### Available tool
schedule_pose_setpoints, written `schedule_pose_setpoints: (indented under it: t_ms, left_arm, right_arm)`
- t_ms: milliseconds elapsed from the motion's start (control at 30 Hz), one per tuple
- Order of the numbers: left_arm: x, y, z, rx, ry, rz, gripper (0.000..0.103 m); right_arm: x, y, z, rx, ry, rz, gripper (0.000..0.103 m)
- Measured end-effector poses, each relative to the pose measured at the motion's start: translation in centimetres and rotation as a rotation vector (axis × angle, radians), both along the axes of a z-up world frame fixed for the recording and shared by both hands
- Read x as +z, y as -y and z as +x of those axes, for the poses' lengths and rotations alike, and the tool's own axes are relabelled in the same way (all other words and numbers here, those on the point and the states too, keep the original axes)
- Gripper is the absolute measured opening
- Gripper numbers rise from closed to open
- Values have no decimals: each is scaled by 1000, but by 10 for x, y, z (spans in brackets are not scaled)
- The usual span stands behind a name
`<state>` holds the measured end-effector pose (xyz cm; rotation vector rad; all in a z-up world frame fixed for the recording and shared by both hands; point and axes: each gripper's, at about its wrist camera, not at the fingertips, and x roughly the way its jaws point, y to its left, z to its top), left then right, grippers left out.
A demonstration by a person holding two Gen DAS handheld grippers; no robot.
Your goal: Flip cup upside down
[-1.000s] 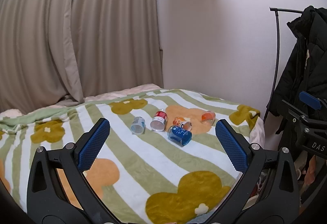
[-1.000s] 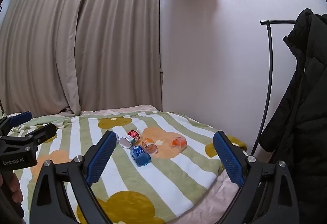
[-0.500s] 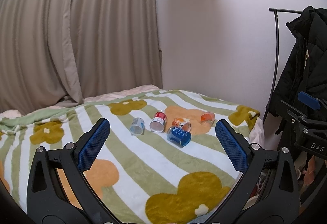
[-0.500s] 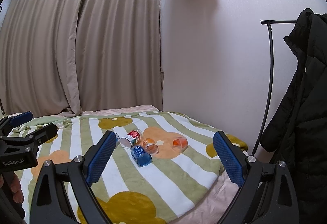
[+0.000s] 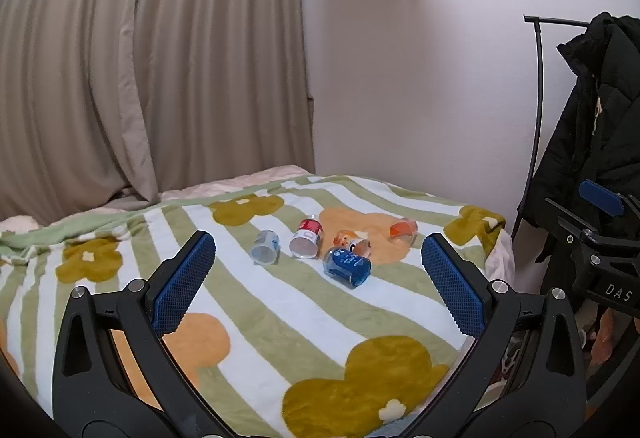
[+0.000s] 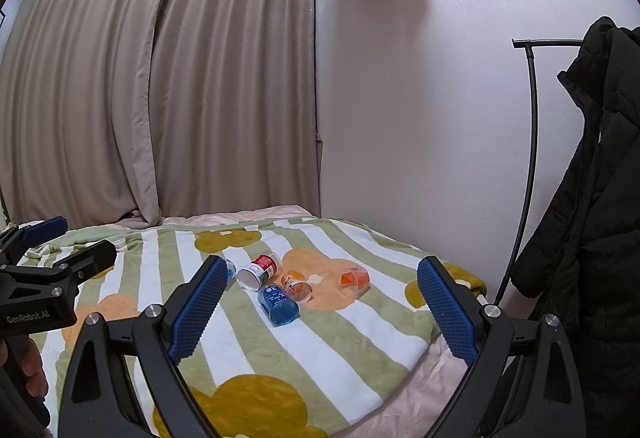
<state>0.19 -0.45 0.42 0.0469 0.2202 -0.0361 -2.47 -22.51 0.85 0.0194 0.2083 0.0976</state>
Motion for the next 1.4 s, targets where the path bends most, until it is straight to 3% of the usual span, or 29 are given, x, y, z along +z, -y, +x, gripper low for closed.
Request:
schedule_pose_setpoints:
  t_ms: [1400]
  left_arm:
    - [-7,0,3,-5,-19,-13,103]
  right_arm:
    - [-1,-5,-1,15,0,7,95]
